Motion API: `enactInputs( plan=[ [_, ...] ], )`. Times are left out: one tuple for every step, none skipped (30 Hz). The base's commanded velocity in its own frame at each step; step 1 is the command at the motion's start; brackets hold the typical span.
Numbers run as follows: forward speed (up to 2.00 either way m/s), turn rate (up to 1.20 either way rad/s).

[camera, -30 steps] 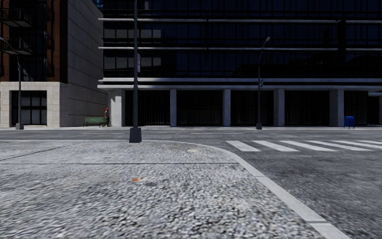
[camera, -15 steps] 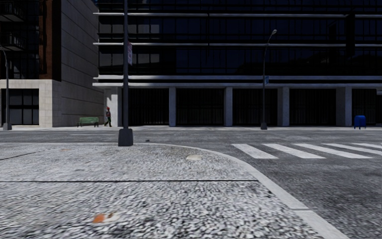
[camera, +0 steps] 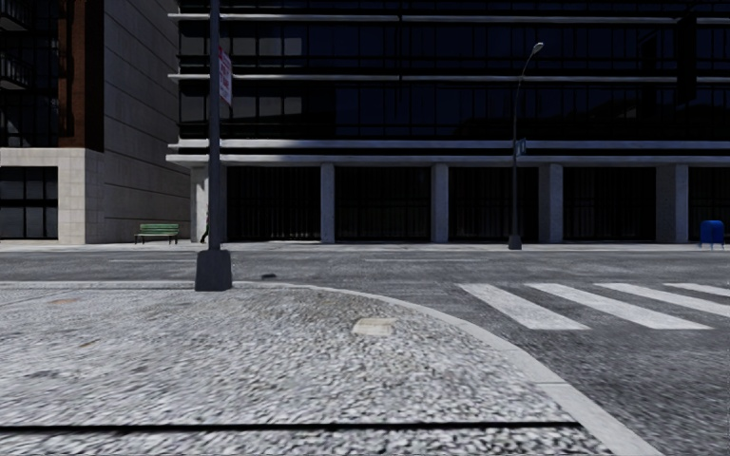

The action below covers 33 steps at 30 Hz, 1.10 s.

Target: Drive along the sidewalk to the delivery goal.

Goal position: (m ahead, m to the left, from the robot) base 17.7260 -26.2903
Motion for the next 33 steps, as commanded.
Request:
enactInputs(
  plan=[
    [2.0, 0.0],
    [2.0, 0.0],
    [2.0, 0.0],
    [2.0, 0.0],
    [2.0, 0.0],
    [2.0, 0.0],
    [2.0, 0.0],
    [2.0, 0.0],
    [2.0, 0.0],
    [2.0, 0.0],
    [2.0, 0.0],
    [2.0, 0.0],
    [2.0, 0.0],
    [2.0, 0.0],
    [2.0, 0.0],
    [2.0, 0.0],
    [2.0, 0.0],
    [1.99, -0.07],
    [1.76, -0.19],
    [1.46, -0.27],
    [1.29, -0.34],
    [1.21, -0.38],
    [1.17, -0.42],
    [1.16, -0.44],
    [1.15, -0.46],
    [1.15, -0.46],
    [1.15, -0.48],
    [1.15, -0.48],
    [1.15, -0.51],
    [1.15, -0.55],
    [1.15, -0.56],
    [1.15, -0.57],
    [1.16, -0.57]
  ],
)
